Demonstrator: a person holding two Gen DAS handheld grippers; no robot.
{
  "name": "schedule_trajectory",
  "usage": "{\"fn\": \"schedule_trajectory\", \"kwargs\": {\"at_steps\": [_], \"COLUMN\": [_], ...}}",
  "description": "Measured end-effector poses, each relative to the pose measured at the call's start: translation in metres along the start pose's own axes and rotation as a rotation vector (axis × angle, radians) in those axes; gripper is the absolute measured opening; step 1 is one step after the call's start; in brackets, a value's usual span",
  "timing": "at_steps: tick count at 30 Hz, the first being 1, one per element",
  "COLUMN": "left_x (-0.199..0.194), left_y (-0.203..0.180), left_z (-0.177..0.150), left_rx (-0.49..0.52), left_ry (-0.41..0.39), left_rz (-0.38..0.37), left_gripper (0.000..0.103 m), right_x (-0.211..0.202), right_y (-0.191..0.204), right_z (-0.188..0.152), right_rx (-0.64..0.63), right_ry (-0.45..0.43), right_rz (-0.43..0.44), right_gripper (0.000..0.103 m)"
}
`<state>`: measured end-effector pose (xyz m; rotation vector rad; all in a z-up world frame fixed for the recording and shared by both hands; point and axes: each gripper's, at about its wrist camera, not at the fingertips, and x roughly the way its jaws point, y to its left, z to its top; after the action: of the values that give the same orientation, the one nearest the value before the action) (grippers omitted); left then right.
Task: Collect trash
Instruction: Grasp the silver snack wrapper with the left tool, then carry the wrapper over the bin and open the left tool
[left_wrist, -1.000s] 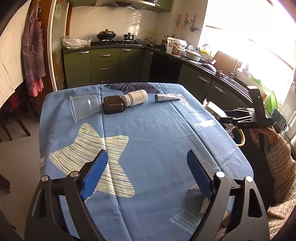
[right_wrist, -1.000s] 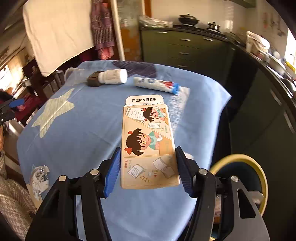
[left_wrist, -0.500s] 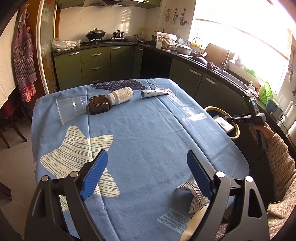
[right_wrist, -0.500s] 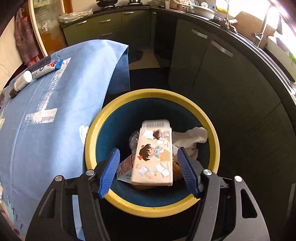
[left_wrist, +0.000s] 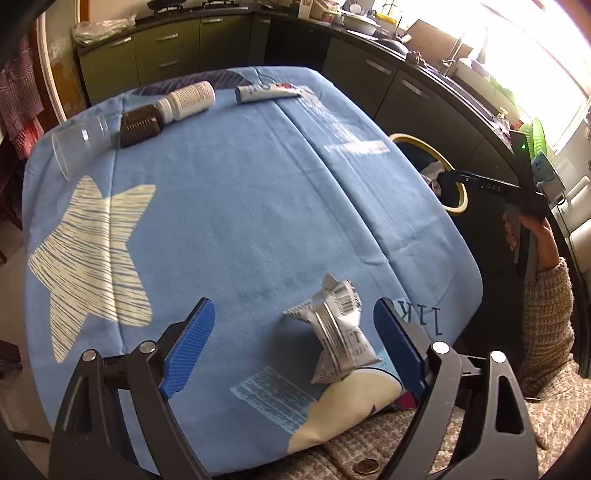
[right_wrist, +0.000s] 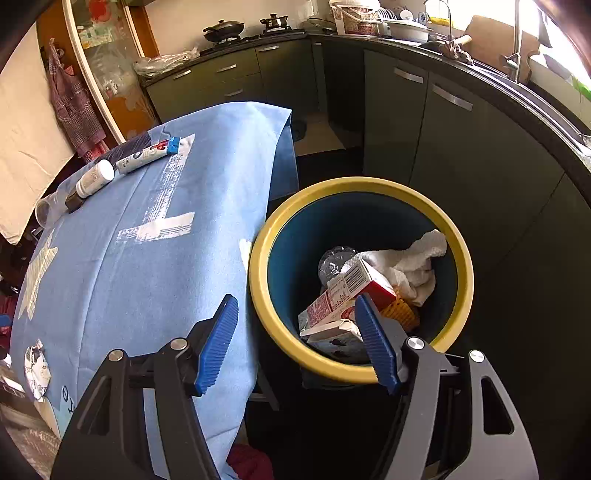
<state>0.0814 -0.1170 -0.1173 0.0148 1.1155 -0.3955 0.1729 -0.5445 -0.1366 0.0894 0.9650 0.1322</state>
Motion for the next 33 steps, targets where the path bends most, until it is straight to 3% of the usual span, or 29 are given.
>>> {"fn": "schedule_trajectory", "kwargs": {"at_steps": [9, 11, 15, 19, 26, 33], "left_x": [0.032, 0.037, 0.048, 0.053, 0.05, 0.037], "left_y": [-0.026, -0.03, -0.033, -0.037, -0.048, -0.072], "left_z": [-0.008, -0.007, -0.007, -0.009, -0.005, 0.026], "left_rx": [-0.016, -0.012, -0.015, -0.005, 0.035, 0.115], "left_ry": [0.125, 0.132, 0.174, 0.196, 0.183, 0.123], "left_rz": [-0.044, -0.036, -0.022, -0.016, -0.005, -0.028], "left_gripper": [0.081, 0.067, 0.054, 0.034, 0.028, 0.027], "right_x": [-0.017, -0.019, -0.023, -0.027, -0.029, -0.037], "right_y": [0.004, 0.002, -0.007, -0.016, -0.019, -0.029], "right_z": [-0.032, -0.038, -0.049, -0.057, -0.065, -0.073], "right_rx": [0.006, 0.007, 0.025, 0.045, 0.057, 0.083], "right_ry": [-0.031, -0.036, -0.042, -0.052, -0.067, -0.089], "right_rz": [0.061, 0.067, 0.082, 0.091, 0.113, 0.114], "right_gripper": [0.066, 0.067, 0.067, 0.068, 0.068, 0.068]}}
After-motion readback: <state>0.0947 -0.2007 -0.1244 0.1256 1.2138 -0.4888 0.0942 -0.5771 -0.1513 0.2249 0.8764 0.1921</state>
